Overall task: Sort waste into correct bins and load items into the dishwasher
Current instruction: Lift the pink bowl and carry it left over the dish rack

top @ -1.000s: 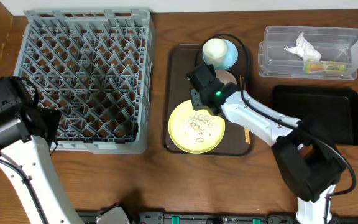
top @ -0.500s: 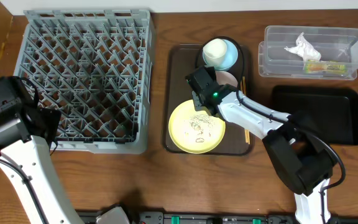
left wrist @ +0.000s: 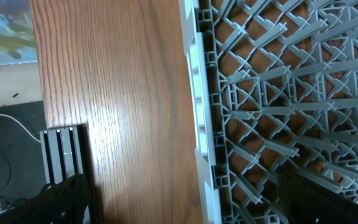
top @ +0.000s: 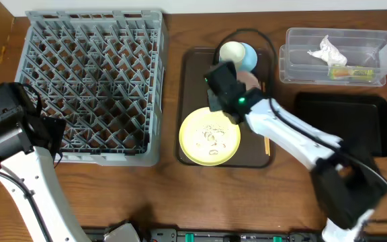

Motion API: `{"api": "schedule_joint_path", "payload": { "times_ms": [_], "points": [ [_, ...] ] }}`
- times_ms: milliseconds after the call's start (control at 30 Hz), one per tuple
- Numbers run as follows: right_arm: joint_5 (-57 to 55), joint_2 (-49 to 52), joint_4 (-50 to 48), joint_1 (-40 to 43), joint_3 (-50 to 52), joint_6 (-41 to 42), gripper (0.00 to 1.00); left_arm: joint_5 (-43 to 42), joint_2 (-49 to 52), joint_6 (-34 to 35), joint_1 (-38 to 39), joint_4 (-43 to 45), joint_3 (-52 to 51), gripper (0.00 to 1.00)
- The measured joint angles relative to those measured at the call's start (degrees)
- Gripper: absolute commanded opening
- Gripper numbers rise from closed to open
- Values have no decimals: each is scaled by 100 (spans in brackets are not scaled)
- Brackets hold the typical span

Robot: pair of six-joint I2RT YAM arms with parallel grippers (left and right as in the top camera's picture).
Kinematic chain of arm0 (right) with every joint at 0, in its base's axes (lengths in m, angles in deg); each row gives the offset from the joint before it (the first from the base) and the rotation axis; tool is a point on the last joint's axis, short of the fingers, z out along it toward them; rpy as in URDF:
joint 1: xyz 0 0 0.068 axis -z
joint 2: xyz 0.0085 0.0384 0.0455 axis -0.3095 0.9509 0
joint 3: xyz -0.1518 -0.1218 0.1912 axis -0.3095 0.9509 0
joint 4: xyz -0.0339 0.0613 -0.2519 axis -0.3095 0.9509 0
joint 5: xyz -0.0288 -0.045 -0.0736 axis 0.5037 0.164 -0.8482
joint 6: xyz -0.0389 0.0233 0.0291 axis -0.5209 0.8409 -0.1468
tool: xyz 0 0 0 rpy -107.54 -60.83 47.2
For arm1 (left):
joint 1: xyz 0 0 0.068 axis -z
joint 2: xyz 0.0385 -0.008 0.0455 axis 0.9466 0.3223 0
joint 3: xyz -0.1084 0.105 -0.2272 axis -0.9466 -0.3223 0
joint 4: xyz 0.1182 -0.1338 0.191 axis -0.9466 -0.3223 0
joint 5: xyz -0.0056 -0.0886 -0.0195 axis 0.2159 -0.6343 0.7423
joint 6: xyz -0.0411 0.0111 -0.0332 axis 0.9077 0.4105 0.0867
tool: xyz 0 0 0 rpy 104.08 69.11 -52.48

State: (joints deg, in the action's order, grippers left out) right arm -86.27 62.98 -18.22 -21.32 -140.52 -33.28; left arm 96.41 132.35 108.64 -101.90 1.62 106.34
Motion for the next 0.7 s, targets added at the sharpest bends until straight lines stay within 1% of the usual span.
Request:
{"api": "schedule_joint_path", "payload": {
  "times_ms": [133,233,367,400,500,600,700],
  "points": [
    [105,-758,-389,0,-2,131,1,0,0,2,0,0,0,98],
    [555,-1121,-951,0,-17,214,1,2,2,2,0,0,0,98],
    [1775,-1143,-2365,-11,-46,382,1,4,0,2,0,4,0,98],
    [2188,-1073,-2743,-39,-59,514,1,2,0,2,0,-4,-2,98],
    [2900,-704,-3832,-144,-107,1084,1,2,0,0,0,-7,-2,98],
    [3427,-157,-3827,-262,-494,1467,1,2,0,2,0,-7,-2,98],
    [3832,562,-2894,-391,-1384,1652,1,0,0,0,0,-4,-2,98]
  ]
}}
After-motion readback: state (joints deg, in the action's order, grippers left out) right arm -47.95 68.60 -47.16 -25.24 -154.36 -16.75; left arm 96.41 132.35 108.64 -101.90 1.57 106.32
